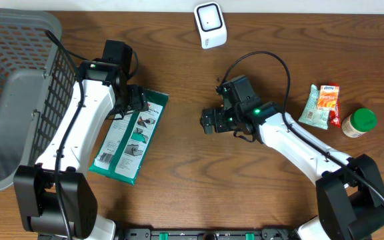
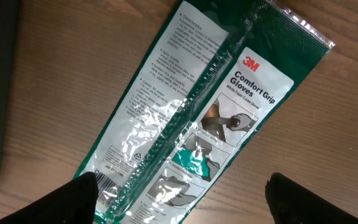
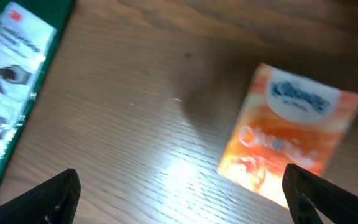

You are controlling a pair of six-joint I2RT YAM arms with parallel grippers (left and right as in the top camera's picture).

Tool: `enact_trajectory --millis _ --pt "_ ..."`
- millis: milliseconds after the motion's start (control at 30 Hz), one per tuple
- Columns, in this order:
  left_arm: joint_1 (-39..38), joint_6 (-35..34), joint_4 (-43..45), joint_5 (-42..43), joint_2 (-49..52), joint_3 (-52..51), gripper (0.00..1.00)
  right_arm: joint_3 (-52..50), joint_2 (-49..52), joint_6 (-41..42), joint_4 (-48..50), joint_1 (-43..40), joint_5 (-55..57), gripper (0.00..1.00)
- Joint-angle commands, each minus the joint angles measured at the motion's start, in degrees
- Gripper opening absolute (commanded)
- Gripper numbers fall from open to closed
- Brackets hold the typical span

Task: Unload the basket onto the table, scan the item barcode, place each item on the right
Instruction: 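Move the right gripper left over the second orange Kleenex pack, then grasp the second Kleenex pack with the right gripper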

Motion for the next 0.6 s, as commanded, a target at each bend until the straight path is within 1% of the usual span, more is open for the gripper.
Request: enact_trajectory --millis 0,100,167,267,333,567 --pt "0.1 0.1 -0.3 -0.5 -0.2 0.8 0.87 0.0 0.1 -1.7 1.0 0.7 -4.7 0.99" --pt "0.1 0.1 -0.3 -0.5 -0.2 0.8 0.87 0.0 0.1 -1.7 1.4 0.7 -8.7 0.99" --pt "0.1 0.1 -0.3 -0.5 -0.2 0.8 0.87 0.0 0.1 -1.7 1.4 0.8 -8.7 0.99" --pt "0.1 0.1 -0.3 -0.5 -0.2 0.8 0.87 0.0 0.1 -1.7 1.5 1.1 -8.5 0.92" --pt "0.1 0.1 -0.3 -0.5 -0.2 0.8 0.87 0.0 0.2 -1.7 1.4 1.4 -8.4 0.89" --pt "0.1 0.1 -0.3 -0.5 -0.2 0.8 0.87 0.0 1.1 -1.7 1.4 4.7 -3.7 0.89"
